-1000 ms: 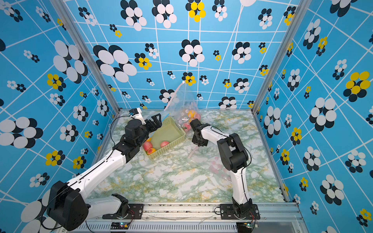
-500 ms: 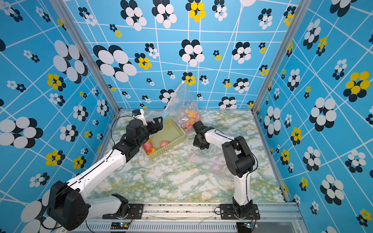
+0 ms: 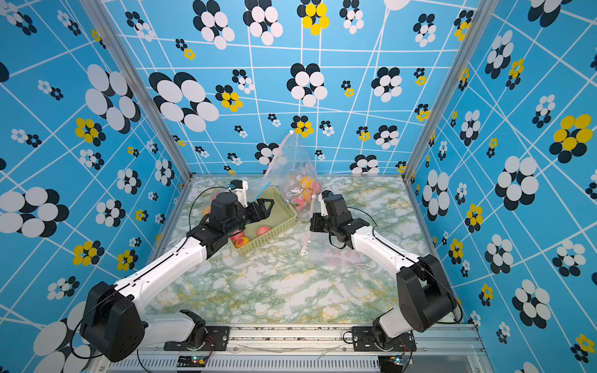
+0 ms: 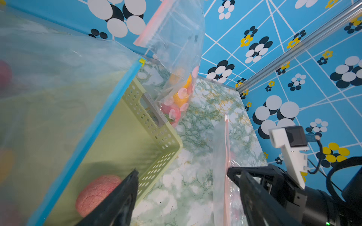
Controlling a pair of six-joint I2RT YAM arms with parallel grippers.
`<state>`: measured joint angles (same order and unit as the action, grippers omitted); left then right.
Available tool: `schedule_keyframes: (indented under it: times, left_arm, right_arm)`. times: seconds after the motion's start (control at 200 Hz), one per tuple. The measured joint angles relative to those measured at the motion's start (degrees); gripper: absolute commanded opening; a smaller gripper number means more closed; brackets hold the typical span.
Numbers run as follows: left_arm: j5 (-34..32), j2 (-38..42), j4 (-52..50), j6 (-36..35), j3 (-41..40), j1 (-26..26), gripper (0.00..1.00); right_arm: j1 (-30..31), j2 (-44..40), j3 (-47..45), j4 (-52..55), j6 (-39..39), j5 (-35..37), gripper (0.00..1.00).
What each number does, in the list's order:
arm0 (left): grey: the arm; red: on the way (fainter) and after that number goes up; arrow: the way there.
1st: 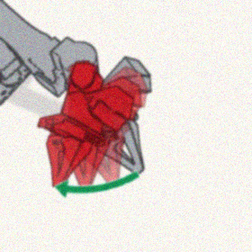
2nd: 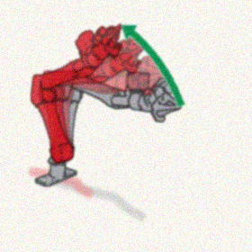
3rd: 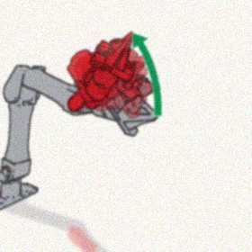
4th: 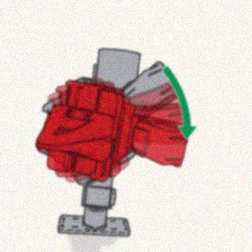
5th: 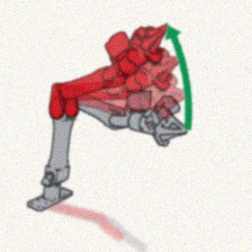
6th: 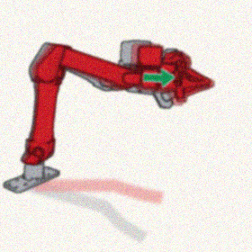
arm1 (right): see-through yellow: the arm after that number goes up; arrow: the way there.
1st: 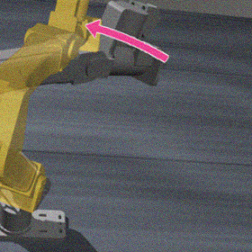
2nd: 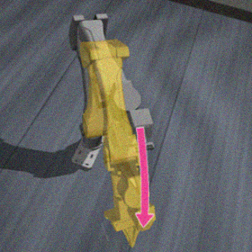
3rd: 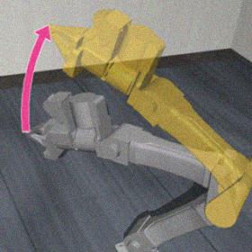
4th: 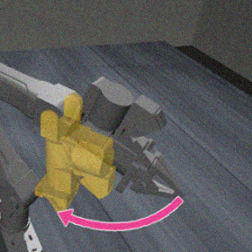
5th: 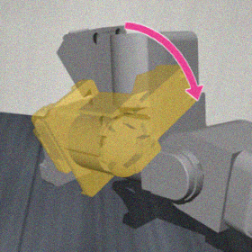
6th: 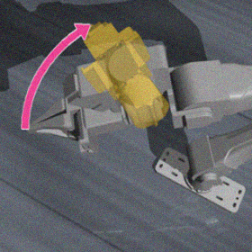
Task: Place the peach in a zip-top bag and seal the zipper
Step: Pick up the zipper food storage bag at the center of the board.
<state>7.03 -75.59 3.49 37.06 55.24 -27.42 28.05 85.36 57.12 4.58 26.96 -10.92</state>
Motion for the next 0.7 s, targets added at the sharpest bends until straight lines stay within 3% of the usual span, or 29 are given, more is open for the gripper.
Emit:
schedule_keyframes:
  times: [0.32,0.46,0.7]
  left_arm:
    - [7.1,-4.83,2.27,0.94,0.85,-3.39,0.65]
    - [9.57,-8.76,5.09,1.27,3.5,-4.24,0.52]
    - [14.47,-15.04,11.39,3.37,6.14,-5.01,0.49]
  right_arm:
    - [0.0,-4.59,-5.14,-11.41,-3.78,-7.34,0.0]
    - [0.0,-5.57,-5.68,-12.76,-4.33,-9.01,0.0]
    - [0.0,-7.54,-6.43,-12.96,-5.2,-9.81,0.0]
